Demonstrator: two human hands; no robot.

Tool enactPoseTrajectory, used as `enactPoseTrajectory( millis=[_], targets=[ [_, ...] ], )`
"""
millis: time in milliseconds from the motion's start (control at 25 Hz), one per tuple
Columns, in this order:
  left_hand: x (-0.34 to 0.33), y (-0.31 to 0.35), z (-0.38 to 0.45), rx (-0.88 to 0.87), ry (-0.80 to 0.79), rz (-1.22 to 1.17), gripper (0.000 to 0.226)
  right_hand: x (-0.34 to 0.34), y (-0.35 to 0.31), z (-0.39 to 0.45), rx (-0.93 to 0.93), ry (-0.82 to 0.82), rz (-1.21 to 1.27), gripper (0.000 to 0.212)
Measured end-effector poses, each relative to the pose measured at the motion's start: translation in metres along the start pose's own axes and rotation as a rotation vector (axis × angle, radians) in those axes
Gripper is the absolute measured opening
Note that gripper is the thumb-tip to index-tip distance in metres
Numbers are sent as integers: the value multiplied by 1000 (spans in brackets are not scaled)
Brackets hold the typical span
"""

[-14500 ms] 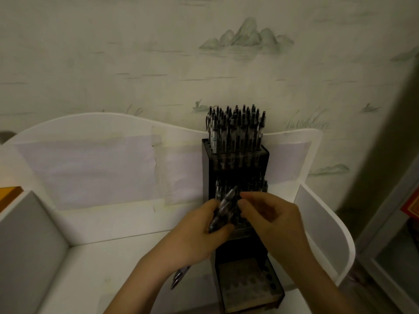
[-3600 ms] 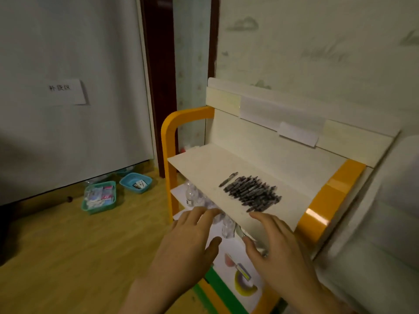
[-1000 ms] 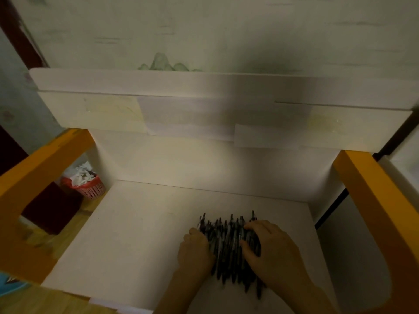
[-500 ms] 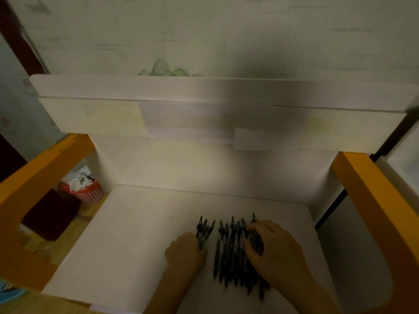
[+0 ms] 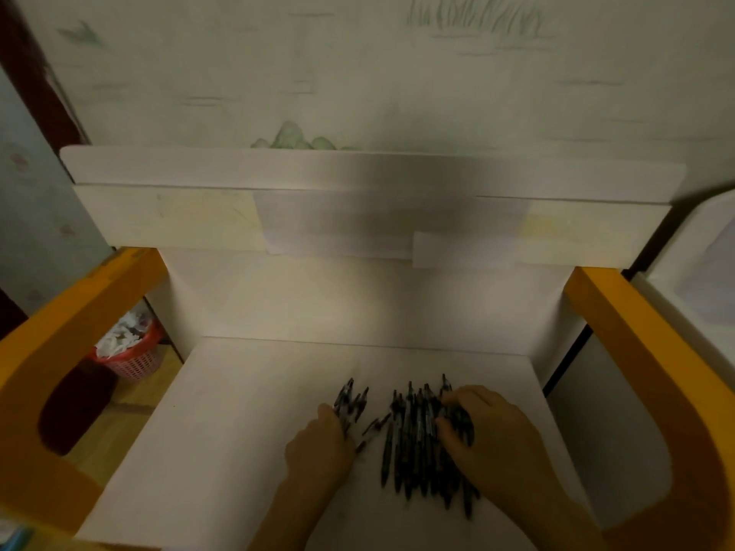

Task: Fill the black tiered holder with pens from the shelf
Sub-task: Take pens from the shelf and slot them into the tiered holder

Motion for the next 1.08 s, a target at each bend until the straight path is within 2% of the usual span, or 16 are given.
enactPoseTrajectory(
  millis=[320, 560, 800, 960, 1080],
  targets=[
    [21, 8, 0, -100, -35, -153, 24, 31, -18, -19, -70, 95, -59, 23],
    [70, 53, -16, -263, -65, -367, 16, 72, -26, -40, -81, 219, -102, 33],
    [116, 150, -73, -559, -43, -442, 17, 148, -4, -86, -111, 438, -167, 32],
    [136, 241, -130, -717, 114, -330, 16, 207, 46, -137, -194, 547, -265, 33],
    [131, 307, -174, -810, 73, -420, 13, 244, 94, -183, -266, 595, -307, 35]
  ],
)
Point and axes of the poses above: each hand's wrist, its own z-axis towards the middle knuckle, its own x-axis out of the back of the hand, y = z × x, the point moved 5 cm from there along z, towards the middle knuckle, and after that the axes turned 4 degrees about x, right-handed, at the moved point
